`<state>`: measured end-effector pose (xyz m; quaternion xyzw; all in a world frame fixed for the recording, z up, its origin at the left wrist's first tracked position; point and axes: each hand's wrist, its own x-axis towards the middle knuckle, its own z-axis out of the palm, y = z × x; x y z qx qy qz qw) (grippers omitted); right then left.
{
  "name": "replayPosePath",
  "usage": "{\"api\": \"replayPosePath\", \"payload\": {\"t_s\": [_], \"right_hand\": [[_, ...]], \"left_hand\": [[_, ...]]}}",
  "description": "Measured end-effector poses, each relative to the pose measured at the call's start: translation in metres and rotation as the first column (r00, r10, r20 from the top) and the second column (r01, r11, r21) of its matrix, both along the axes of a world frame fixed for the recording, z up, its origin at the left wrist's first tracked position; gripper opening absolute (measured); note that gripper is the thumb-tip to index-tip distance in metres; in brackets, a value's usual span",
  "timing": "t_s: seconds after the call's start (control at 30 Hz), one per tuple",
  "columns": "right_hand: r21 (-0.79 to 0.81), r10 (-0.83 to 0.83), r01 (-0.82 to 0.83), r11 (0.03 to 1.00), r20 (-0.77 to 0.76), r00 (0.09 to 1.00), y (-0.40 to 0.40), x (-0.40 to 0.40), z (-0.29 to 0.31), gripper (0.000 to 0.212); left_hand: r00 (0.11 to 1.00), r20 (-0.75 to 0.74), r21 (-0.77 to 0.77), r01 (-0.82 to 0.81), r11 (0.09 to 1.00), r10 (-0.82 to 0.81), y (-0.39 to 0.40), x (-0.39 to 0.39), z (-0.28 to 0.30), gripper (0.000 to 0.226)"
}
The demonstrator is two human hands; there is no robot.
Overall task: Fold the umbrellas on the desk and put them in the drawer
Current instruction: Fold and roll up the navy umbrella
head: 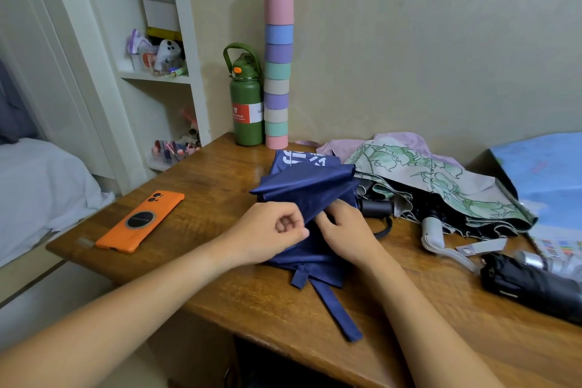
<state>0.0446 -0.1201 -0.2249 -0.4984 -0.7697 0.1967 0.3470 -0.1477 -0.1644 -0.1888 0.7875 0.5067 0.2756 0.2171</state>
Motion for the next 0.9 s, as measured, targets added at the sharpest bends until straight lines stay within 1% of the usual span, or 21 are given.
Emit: {"api": "replayPosePath", "payload": {"t_s": [0.03, 0.07, 0.1, 0.13, 0.2, 0.23, 0.27, 0.33, 0.4, 0.43, 0.5, 0.53, 0.57, 0.6, 0.63, 0.7, 0.73, 0.77, 0.83, 0.9], "right_hand": [[-0.009, -0.007, 0.007, 1.000, 0.002, 1.000, 0.000, 0.000, -0.001, 0.025], [-0.012, -0.008, 0.008, 1.000, 0.003, 1.000, 0.000, 0.000, -0.002, 0.027], [-0.012, -0.009, 0.009, 1.000, -0.003, 1.000, 0.000, 0.001, -0.003, 0.026], [0.001, -0.002, 0.002, 1.000, -0.024, 1.000, 0.000, 0.001, -0.004, 0.022], [0.040, 0.002, 0.000, 0.999, -0.060, 0.998, 0.001, 0.002, -0.007, 0.010], [0.054, -0.007, 0.011, 0.998, -0.062, 0.998, 0.000, 0.002, -0.007, 0.014], [0.072, -0.013, 0.016, 0.997, -0.051, 0.999, -0.001, 0.003, -0.006, 0.016], [0.114, -0.026, 0.024, 0.993, 0.019, 0.999, -0.001, 0.004, -0.006, 0.010], [0.110, -0.019, 0.009, 0.994, 0.087, 0.996, -0.003, 0.003, -0.005, 0.005], [0.083, -0.019, 0.010, 0.997, 0.110, 0.994, -0.005, 0.002, -0.003, 0.008], [0.025, -0.037, 0.033, 0.999, 0.178, 0.983, -0.009, -0.001, 0.003, 0.024], [0.008, -0.065, 0.064, 0.998, 0.242, 0.968, -0.011, -0.003, 0.005, 0.030], [-0.003, -0.114, 0.121, 0.993, 0.329, 0.937, -0.015, -0.003, 0.009, 0.031], [-0.001, -0.163, 0.179, 0.984, 0.404, 0.900, -0.020, -0.003, 0.011, 0.027], [0.019, -0.210, 0.225, 0.974, 0.442, 0.872, -0.026, -0.003, 0.013, 0.022], [0.102, -0.304, 0.290, 0.951, 0.451, 0.839, -0.045, -0.003, 0.017, 0.018], [0.131, -0.322, 0.295, 0.947, 0.435, 0.841, -0.055, -0.004, 0.018, 0.019], [0.131, -0.302, 0.272, 0.953, 0.421, 0.855, -0.065, -0.005, 0.018, 0.025], [0.030, -0.181, 0.186, 0.982, 0.435, 0.882, -0.080, -0.010, 0.016, 0.041], [-0.051, -0.121, 0.166, 0.985, 0.485, 0.866, -0.092, -0.017, 0.010, 0.051]], "left_hand": [[0.998, 0.015, 0.051, 0.065, 0.997, -0.066, 0.002, 0.001, -0.005, 0.007], [0.993, -0.016, 0.108, 0.118, 0.987, -0.117, 0.006, 0.000, -0.011, 0.012], [0.984, -0.103, 0.167, 0.163, 0.972, -0.147, 0.010, -0.002, -0.018, 0.018], [0.964, -0.220, 0.215, 0.197, 0.957, -0.149, 0.013, -0.005, -0.025, 0.024], [0.896, -0.428, 0.264, 0.246, 0.933, -0.115, 0.019, -0.012, -0.039, 0.033], [0.867, -0.487, 0.259, 0.259, 0.930, -0.106, 0.022, -0.016, -0.045, 0.036], [0.852, -0.512, 0.231, 0.259, 0.938, -0.109, 0.023, -0.020, -0.050, 0.039], [0.853, -0.508, 0.137, 0.213, 0.967, -0.116, 0.024, -0.024, -0.058, 0.044], [0.842, -0.528, 0.055, 0.164, 0.985, -0.111, 0.025, -0.024, -0.059, 0.046], [0.829, -0.548, 0.036, 0.153, 0.988, -0.108, 0.026, -0.023, -0.059, 0.047], [0.816, -0.566, 0.016, 0.153, 0.988, -0.117, 0.026, -0.021, -0.058, 0.049], [0.814, -0.568, 0.011, 0.156, 0.988, -0.123, 0.025, -0.021, -0.057, 0.049], [0.814, -0.567, 0.007, 0.157, 0.988, -0.125, 0.026, -0.022, -0.057, 0.049], [0.817, -0.563, 0.005, 0.156, 0.988, -0.126, 0.026, -0.022, -0.058, 0.049], [0.821, -0.557, 0.003, 0.155, 0.988, -0.127, 0.027, -0.023, -0.060, 0.049], [0.825, -0.550, -0.007, 0.154, 0.988, -0.132, 0.028, -0.023, -0.061, 0.049], [0.824, -0.551, -0.008, 0.154, 0.988, -0.133, 0.029, -0.022, -0.061, 0.049], [0.824, -0.550, -0.007, 0.154, 0.988, -0.132, 0.030, -0.022, -0.061, 0.049], [0.835, -0.533, -0.010, 0.150, 0.989, -0.132, 0.030, -0.022, -0.061, 0.048], [0.858, -0.495, -0.018, 0.143, 0.989, -0.133, 0.030, -0.023, -0.061, 0.047]]}}
